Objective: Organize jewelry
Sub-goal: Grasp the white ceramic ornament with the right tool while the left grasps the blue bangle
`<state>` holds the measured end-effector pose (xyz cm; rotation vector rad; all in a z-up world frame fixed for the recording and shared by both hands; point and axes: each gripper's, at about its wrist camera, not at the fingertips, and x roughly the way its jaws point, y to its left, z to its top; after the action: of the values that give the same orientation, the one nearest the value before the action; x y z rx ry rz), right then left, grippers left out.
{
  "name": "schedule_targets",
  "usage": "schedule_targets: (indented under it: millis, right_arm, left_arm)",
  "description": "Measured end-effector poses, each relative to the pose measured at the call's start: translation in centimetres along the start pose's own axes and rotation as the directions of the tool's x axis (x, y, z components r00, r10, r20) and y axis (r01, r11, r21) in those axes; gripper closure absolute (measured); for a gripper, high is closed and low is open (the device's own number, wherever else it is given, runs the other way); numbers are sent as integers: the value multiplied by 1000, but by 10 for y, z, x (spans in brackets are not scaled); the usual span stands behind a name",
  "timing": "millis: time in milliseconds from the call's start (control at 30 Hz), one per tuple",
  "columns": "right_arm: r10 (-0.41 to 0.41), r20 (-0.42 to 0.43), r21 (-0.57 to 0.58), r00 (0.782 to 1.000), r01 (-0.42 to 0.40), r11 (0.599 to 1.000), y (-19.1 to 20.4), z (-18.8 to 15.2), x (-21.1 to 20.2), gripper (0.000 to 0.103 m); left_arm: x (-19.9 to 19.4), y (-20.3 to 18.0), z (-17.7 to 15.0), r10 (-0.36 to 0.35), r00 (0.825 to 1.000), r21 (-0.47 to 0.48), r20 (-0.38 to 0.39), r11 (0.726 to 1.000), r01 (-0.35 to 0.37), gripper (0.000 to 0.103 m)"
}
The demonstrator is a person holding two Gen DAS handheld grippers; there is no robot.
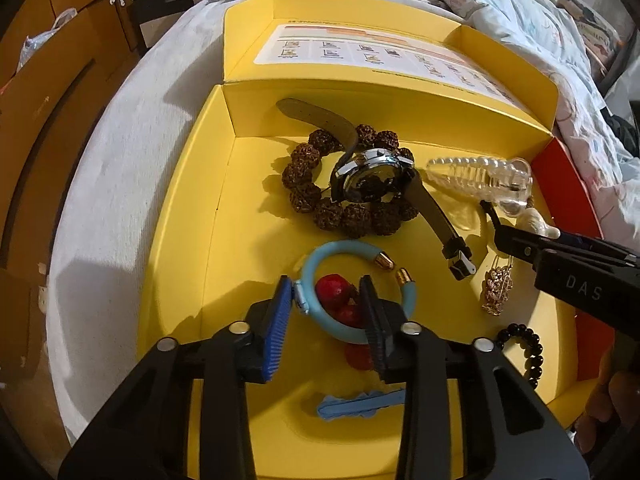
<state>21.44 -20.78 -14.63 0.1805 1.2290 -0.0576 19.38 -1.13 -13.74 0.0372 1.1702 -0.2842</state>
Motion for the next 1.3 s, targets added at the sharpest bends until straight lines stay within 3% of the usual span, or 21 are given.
schedule_targets:
  millis: [300,333,400,500,1133,1200,1300]
  right_arm:
    - [36,-5,14,999,-36,999,-7,-3,-6,68]
    - [38,-2,14,999,-38,999,-7,-3,-7,75]
    - [43,-1,12,999,-43,999,-6,-3,-11,79]
    - [51,10,17,999,-51,999,-6,-3,-17,82]
    - [87,67,45,994,-90,995,-16,1,-33,84]
    - [61,77,42,995,-65,997,-18,3,-32,76]
    - [85,55,42,995,-88,995,-18,4,-26,69]
  left_arm:
    - [-4,8,1,-27,1000,-23,-5,999,27,75]
    - [-7,9,2,-25,1000,-24,5,999,25,80]
    - [-11,10,3,-37,999,-31,11,999,37,92]
    - [-14,12,3,-62,998,-43,8,997,62,92]
    - [-28,11,6,-101,994,-54,30,993,102,93]
    - [-30,10,5,-102,994,-52,36,993,104,93]
    - [-30,8,5,-106,994,-50,35,993,108,93]
